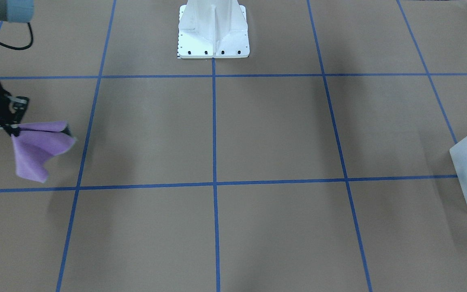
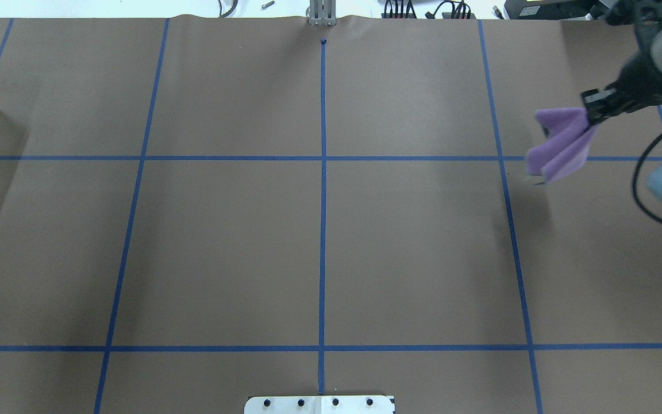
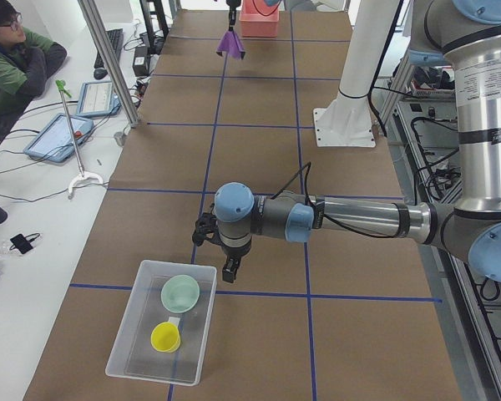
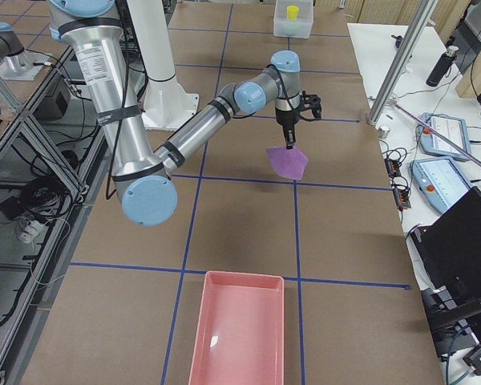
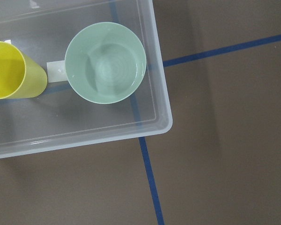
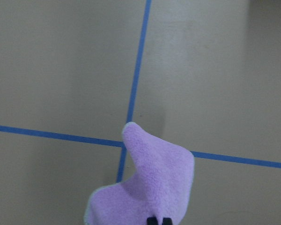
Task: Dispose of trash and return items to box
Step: 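Lift the purple cloth with the right gripper toward the pink tray, then drop the purple cloth into the pink tray by opening the right gripper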
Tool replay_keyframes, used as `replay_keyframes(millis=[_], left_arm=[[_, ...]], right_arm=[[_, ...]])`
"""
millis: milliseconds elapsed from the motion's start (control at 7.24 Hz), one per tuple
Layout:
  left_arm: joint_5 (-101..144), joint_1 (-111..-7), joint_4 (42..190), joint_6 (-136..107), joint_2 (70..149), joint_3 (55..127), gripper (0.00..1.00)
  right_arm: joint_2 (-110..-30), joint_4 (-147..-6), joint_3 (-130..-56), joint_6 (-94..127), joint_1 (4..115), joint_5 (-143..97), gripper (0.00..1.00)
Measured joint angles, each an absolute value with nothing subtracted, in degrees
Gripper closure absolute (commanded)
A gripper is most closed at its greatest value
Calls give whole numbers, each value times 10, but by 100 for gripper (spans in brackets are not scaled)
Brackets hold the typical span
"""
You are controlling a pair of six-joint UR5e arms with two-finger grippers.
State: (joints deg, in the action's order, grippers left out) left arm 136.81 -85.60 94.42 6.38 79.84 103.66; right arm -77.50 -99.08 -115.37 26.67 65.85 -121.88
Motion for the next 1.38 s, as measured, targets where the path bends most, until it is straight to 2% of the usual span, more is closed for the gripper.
replay_keyframes(millis=[414,552,829,1243,1381], left_arm=[[1371,-858,946,65,796,1038,1],[1371,-859,946,65,796,1038,1],[1371,-859,946,65,795,1038,1],[1371,-860,946,65,796,1038,1],[1371,-860,947,65,796,1037,1]], right_arm=[[-915,-990,-1135,-37,833,-1291,100],[-941,-989,-1107,-129,882,-1298,100],[-950,-987,-1003,-280,960,-1300,100],[-964,-897,-884,-317,1003,-1300,100],[-964,-845,-843,-313,1005,-1300,53]])
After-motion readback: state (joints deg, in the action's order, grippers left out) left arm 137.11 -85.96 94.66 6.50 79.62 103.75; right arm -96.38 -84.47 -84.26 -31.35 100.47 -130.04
